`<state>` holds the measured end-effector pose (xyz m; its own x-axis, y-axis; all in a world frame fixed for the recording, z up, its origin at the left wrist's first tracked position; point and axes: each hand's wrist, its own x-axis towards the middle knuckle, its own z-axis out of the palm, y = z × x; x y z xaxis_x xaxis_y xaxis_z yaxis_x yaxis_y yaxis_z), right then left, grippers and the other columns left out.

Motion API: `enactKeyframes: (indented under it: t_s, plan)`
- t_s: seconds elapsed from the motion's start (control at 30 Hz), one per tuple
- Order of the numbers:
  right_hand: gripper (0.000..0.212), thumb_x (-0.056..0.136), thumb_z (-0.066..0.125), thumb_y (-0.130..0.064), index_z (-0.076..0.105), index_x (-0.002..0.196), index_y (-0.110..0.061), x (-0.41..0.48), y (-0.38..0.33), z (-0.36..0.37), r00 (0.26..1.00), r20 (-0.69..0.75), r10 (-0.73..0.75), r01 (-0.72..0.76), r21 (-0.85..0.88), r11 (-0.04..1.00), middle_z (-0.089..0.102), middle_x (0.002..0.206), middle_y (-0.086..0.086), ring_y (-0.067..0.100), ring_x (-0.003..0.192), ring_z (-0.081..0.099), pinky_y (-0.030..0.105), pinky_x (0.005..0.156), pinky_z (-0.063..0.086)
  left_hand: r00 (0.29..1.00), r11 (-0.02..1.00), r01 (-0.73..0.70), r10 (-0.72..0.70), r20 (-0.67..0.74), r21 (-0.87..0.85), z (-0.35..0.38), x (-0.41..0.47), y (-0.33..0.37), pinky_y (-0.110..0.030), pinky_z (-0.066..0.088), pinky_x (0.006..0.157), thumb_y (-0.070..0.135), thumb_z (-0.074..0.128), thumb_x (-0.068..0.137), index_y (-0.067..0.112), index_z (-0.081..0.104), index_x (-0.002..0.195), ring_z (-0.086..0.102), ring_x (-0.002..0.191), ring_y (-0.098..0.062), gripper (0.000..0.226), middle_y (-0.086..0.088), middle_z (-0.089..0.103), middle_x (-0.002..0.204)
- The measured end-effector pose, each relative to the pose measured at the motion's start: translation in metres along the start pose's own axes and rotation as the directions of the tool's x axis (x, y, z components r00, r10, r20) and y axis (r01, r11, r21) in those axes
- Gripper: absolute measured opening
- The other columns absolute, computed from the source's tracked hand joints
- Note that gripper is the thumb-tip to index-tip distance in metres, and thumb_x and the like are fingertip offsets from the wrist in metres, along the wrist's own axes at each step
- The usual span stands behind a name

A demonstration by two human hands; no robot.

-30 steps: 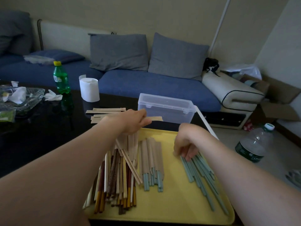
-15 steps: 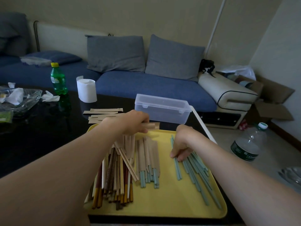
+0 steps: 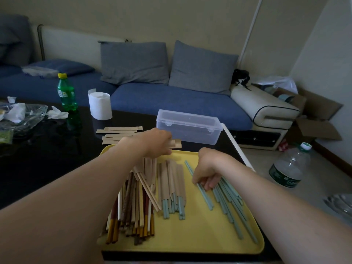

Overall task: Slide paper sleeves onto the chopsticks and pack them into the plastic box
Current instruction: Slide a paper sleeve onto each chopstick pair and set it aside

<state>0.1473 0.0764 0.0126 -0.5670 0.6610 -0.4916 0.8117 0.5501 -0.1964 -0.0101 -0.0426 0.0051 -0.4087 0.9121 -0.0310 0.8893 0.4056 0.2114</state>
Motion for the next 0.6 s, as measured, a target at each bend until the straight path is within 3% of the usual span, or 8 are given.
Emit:
enactKeyframes:
  t_s: [0.3,0.47,0.6]
  plan:
    - [0.023,0.084,0.08,-0.007,0.072,0.103,0.003,-0.007,-0.005,0.002,1.0,0.009,0.004,-0.003,-0.102,0.995,0.08,0.086,0.02,0.027,0.074,0.083,0.04,0.077,0.07,1.0,0.999,0.015,-0.014,-0.027,0.041,0.0,-0.001,0.0,-0.047,0.055,0.095,0.039,0.057,0.105,0.022,0.054,0.115,0.062,0.1,-0.022,0.02,-0.002,0.061,0.111]
    - [0.011,0.088,0.07,-0.013,0.065,0.091,-0.003,-0.007,0.001,-0.006,0.976,-0.175,-0.129,0.117,-0.081,0.99,0.075,0.076,0.016,0.027,0.057,0.078,0.04,0.069,0.069,0.999,0.995,0.032,-0.029,-0.039,0.091,0.004,0.003,-0.003,-0.052,0.04,0.109,0.038,0.055,0.106,0.029,0.05,0.109,0.05,0.108,-0.019,0.011,0.002,0.057,0.113]
    - [0.022,0.085,0.07,-0.021,0.072,0.076,-0.001,-0.001,0.007,-0.011,0.897,-0.326,-0.3,0.308,-0.029,0.951,0.076,0.069,0.012,0.026,0.056,0.077,0.044,0.069,0.07,0.995,0.976,0.084,-0.072,-0.068,0.202,0.004,0.004,-0.008,-0.057,0.03,0.11,0.042,0.052,0.105,0.033,0.049,0.115,0.044,0.123,-0.026,0.014,0.001,0.055,0.12]
